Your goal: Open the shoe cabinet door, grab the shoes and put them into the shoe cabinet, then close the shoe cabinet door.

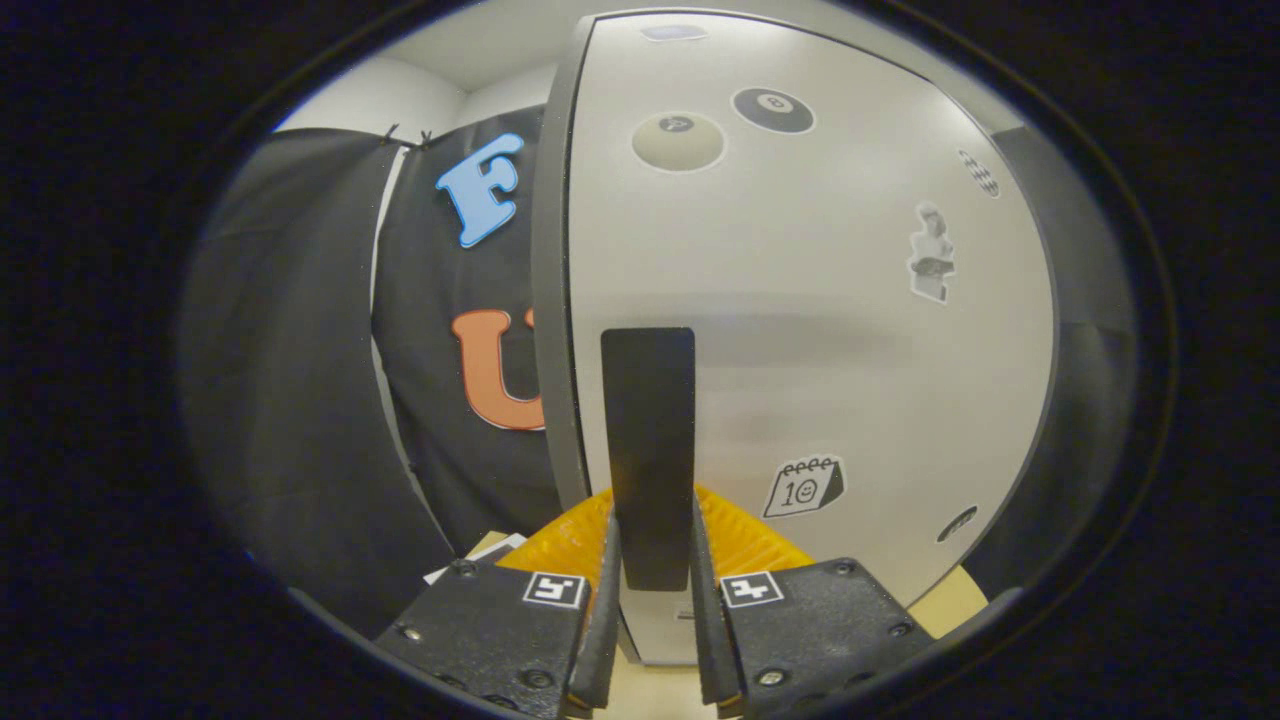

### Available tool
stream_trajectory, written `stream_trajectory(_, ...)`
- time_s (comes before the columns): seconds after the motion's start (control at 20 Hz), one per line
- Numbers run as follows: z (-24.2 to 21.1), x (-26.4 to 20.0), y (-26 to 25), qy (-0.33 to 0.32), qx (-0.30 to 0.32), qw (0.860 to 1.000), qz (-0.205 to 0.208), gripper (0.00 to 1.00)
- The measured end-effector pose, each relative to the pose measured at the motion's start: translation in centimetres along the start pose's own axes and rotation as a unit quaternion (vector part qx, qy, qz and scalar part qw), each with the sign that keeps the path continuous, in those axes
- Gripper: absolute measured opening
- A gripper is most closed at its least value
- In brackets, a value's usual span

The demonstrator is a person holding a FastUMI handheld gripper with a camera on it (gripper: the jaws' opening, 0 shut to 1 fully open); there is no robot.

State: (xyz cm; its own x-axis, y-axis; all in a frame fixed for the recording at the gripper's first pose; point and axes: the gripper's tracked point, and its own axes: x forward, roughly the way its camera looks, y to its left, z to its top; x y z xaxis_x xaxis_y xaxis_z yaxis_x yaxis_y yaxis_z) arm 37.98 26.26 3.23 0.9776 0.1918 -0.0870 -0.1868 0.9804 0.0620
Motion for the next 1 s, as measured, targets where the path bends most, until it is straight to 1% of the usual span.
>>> stream_trajectory(0.15, -0.2, -1.1, 0.0, 0.005, -0.002, 1.000, 0.031, 0.34)
stream_trajectory(0.3, -0.5, -4.4, 0.3, 0.002, -0.004, 0.999, 0.050, 0.32)
stream_trajectory(0.45, -1.0, -8.0, -0.8, 0.002, -0.006, 0.998, 0.059, 0.31)
stream_trajectory(0.65, -2.3, -12.4, -2.6, 0.006, -0.003, 0.998, 0.058, 0.30)
stream_trajectory(0.9, -3.4, -17.4, -5.8, -0.005, -0.009, 0.999, 0.035, 0.28)
stream_trajectory(1.0, -3.5, -19.2, -7.4, -0.004, -0.006, 0.999, 0.032, 0.27)
